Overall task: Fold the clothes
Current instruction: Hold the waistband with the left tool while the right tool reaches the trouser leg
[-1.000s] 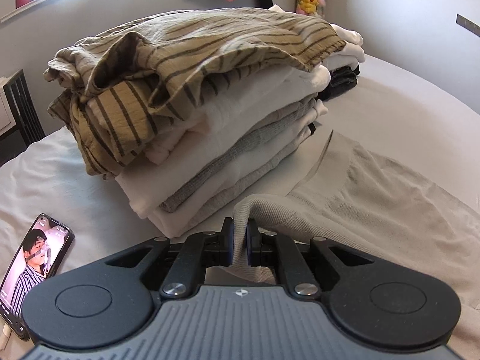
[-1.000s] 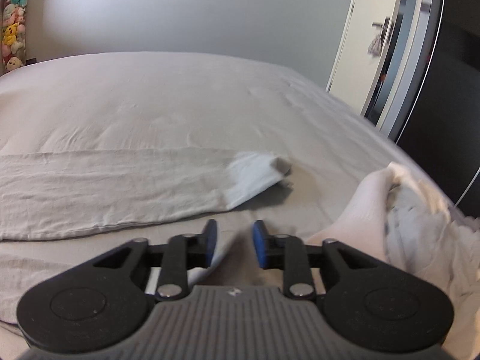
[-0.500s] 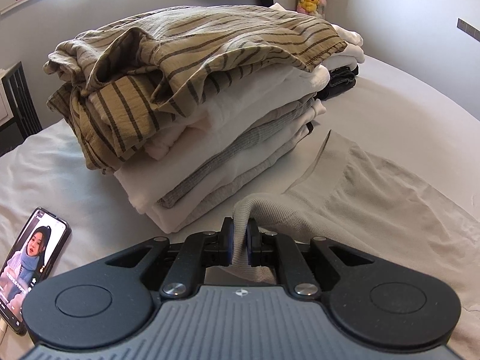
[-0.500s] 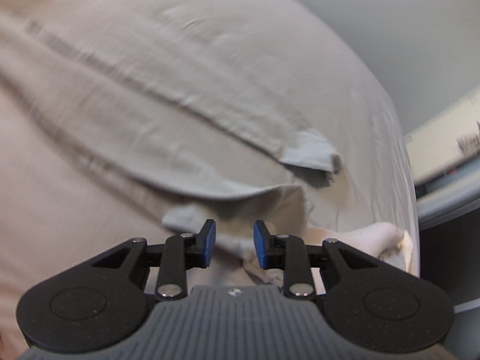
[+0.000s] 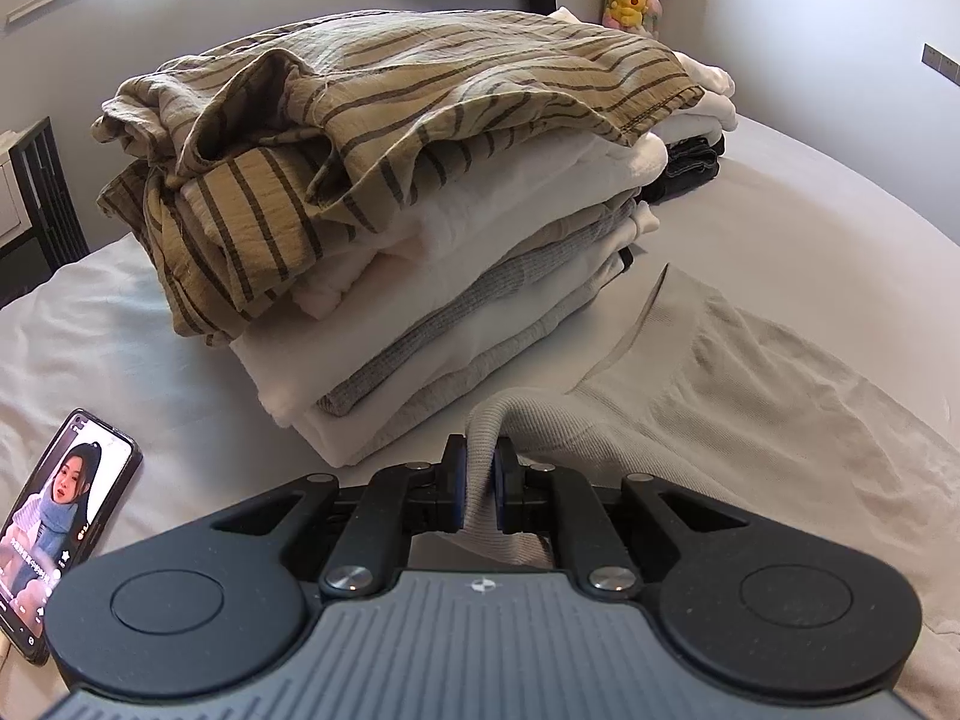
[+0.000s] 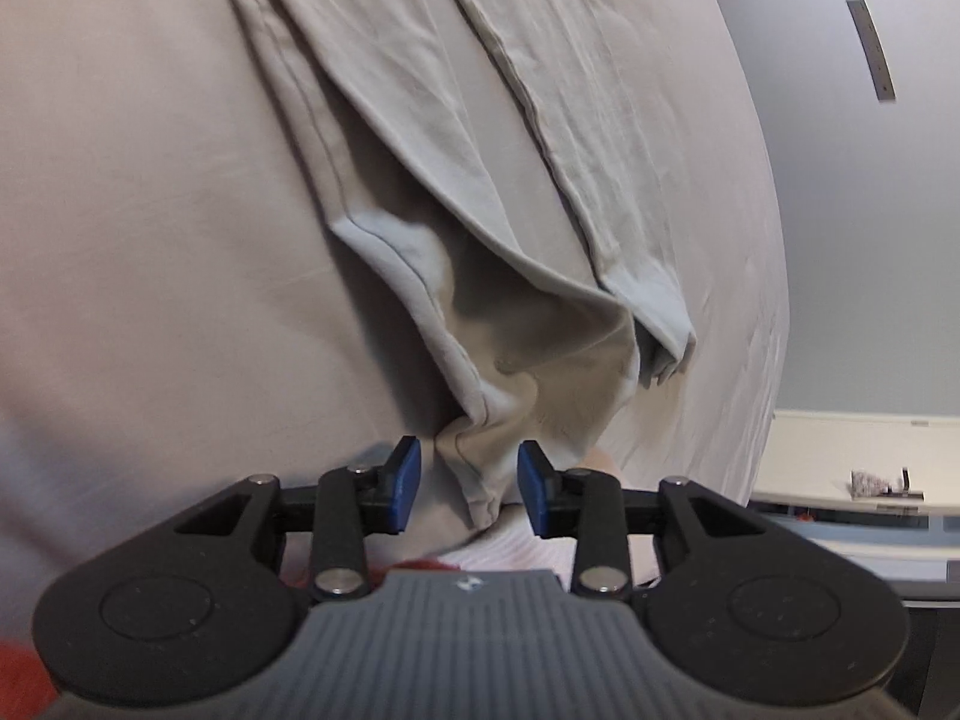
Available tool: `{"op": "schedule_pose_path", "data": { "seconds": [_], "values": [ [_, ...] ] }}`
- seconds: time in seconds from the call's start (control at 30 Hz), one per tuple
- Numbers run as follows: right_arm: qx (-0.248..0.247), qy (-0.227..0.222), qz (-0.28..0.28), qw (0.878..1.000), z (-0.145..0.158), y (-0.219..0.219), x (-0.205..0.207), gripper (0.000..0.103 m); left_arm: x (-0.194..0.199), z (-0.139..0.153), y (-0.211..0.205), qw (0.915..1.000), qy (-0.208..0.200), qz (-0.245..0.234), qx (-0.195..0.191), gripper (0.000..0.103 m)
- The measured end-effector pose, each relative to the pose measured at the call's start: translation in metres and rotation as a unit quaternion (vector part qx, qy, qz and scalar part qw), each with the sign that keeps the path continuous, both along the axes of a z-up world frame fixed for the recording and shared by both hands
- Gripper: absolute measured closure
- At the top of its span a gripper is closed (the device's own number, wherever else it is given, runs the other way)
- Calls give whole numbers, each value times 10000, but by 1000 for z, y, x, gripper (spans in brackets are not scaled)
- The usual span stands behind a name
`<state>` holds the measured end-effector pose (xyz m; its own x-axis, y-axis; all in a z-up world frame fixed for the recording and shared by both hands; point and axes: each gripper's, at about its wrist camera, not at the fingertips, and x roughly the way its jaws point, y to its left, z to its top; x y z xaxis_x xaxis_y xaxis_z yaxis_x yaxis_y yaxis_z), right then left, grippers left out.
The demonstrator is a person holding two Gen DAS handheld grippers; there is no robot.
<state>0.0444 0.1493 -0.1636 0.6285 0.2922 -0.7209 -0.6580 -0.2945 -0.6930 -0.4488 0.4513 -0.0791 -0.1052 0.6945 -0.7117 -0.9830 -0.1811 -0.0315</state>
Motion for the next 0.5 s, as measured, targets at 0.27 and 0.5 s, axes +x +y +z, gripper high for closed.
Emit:
{"op": "schedule_pose_path", "data": {
  "seconds": [0.27, 0.5],
  "values": [
    [-55, -233, -509, 9984, -13, 11, 22, 96, 0, 3, 0, 10000, -3, -23, 66, 92],
    [1118, -591, -1068, 9862, 55, -8, 40, 98, -8, 19, -1, 9995, -251, -154, 137, 93]
  ]
}}
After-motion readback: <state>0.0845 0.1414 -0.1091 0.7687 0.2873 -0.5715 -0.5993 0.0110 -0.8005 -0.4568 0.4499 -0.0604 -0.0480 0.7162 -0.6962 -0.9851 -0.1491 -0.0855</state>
